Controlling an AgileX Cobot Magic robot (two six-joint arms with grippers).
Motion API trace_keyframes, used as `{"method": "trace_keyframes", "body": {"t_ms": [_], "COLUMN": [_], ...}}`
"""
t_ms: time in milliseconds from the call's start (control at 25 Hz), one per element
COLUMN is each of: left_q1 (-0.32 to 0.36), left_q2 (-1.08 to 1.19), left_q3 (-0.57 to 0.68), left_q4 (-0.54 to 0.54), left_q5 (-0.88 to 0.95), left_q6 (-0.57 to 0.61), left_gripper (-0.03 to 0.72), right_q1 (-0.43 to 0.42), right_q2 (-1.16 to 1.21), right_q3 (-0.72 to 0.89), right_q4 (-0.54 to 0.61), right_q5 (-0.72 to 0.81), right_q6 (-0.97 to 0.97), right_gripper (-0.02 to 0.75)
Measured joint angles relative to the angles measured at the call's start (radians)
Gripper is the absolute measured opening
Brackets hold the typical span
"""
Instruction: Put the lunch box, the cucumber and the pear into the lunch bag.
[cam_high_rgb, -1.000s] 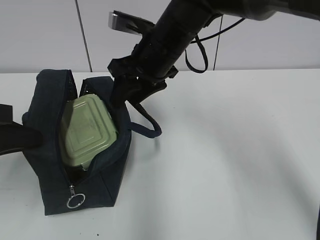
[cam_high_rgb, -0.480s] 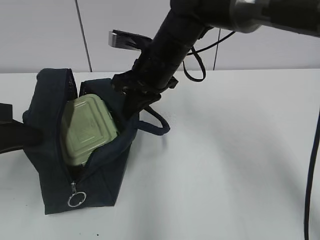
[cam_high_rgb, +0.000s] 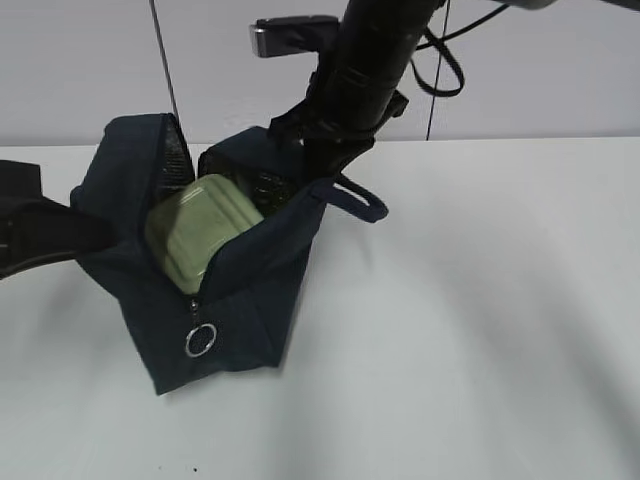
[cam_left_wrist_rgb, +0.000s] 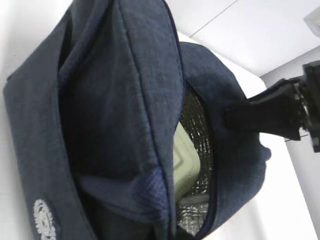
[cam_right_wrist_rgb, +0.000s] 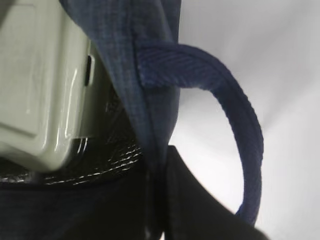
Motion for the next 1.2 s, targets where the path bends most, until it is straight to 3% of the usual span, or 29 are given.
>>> {"method": "trace_keyframes", "body": {"t_ms": [280,440,640,920,1040,1200], "left_q1": [-0.153,-0.233,-0.266,-0.269,-0.269,-0.269], "left_q2": [0.129,0.214,0.284,0.306,0.306,0.306], "left_q3": [-0.138,-0.207,-0.225,-0.228,-0.228,-0.228], "left_q4": [-0.001,-0.002,-0.008,-0.018,-0.018,-0.018], "left_q5": [-0.013,-0.040,-0.016,-0.004,-0.004,-0.003], "left_q6": [0.001,0.001,0.001,0.001,0.001,0.001], "left_gripper": [-0.015,-0.015,-0.015,-0.015,-0.015,-0.015], "right_q1": [-0.006,-0.008,-0.008,-0.008,-0.008,-0.008], "right_q2": [-0.116,-0.176,-0.183,-0.183,-0.183,-0.183], "right_q3": [0.019,0.122,0.228,0.230,0.230,0.230], "right_q4": [-0.152,-0.202,-0.231,-0.241,-0.225,-0.198], "right_q5": [0.017,0.018,0.016,0.011,-0.008,-0.029], "right_q6": [0.075,0.100,0.104,0.095,0.075,0.054], "right_gripper": [0.006,0.006,0.006,0.022,0.102,0.331]}}
